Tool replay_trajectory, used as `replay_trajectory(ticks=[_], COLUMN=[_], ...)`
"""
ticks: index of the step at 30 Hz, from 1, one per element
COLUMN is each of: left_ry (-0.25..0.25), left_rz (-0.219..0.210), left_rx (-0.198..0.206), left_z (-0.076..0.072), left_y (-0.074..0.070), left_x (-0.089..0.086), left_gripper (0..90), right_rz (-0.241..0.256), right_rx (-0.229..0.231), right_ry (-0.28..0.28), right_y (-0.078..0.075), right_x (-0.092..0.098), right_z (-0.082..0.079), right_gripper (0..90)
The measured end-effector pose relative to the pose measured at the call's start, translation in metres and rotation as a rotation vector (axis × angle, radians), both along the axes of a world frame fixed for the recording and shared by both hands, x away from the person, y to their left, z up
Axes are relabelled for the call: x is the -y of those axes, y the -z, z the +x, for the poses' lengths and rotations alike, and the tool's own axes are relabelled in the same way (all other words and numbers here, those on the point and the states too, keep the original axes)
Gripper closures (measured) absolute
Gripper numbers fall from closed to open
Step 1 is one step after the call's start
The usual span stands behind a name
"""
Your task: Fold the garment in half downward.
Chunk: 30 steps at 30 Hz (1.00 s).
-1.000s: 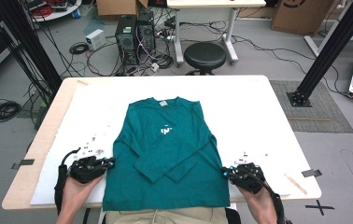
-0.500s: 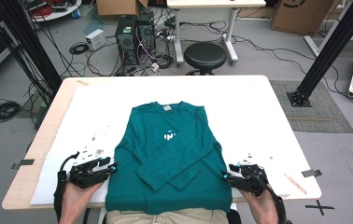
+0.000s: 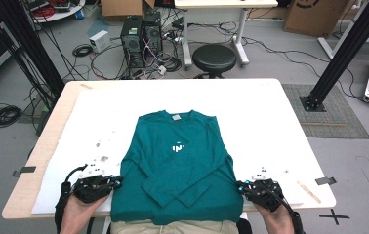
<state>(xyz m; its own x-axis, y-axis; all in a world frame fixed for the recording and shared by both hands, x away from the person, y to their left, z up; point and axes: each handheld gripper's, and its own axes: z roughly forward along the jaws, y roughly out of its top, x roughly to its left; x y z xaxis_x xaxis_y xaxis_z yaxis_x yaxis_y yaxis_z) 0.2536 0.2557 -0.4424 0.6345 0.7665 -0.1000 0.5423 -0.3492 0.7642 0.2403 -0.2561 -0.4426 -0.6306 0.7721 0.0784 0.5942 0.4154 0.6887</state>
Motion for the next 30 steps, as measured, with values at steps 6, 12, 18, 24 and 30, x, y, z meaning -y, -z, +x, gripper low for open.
replay_trajectory(ticks=[6,12,18,24,30], left_ry=[-0.115,-0.143,-0.166,-0.162,-0.09], left_rz=[-0.009,0.06,0.065,0.01,-0.025], left_rx=[0.056,0.001,0.011,0.014,0.061], left_z=[0.041,0.07,0.071,0.073,0.082], left_y=[-0.014,-0.001,0.002,-0.002,-0.038], left_x=[0.01,0.019,0.014,0.009,0.017], left_gripper=[67.0,68.8,84.5,83.6,54.8], right_rz=[0.012,-0.026,-0.129,-0.137,-0.044], right_rx=[0.06,0.055,0.074,0.101,0.074], right_ry=[0.091,0.084,0.09,0.125,0.159], right_y=[-0.013,-0.008,-0.003,-0.003,-0.007], right_x=[-0.002,-0.025,-0.032,-0.028,-0.027], right_z=[0.041,0.089,0.097,0.098,0.103], right_gripper=[63.6,72.3,87.2,84.2,39.8])
